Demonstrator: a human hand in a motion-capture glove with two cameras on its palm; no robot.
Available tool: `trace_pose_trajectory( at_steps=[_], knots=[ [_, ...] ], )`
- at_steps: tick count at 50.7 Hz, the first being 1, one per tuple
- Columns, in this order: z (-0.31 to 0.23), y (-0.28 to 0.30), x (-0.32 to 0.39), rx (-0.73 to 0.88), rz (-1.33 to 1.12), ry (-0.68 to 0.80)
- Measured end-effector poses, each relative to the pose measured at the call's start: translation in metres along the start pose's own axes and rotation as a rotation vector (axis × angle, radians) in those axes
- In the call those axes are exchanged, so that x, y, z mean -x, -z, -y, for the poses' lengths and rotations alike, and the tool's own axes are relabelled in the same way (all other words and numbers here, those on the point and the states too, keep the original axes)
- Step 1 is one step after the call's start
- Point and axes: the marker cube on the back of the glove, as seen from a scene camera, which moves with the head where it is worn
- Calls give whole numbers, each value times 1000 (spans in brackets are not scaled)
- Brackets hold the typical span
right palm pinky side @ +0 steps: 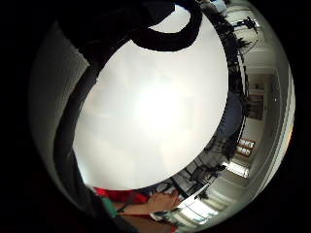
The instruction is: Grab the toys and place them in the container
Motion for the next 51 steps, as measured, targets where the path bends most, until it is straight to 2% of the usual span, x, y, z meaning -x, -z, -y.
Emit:
trace_pose_trajectory(
  at_steps=[51],
  knots=[
    [0,-7,-6,-21,46,-15]
  ],
)
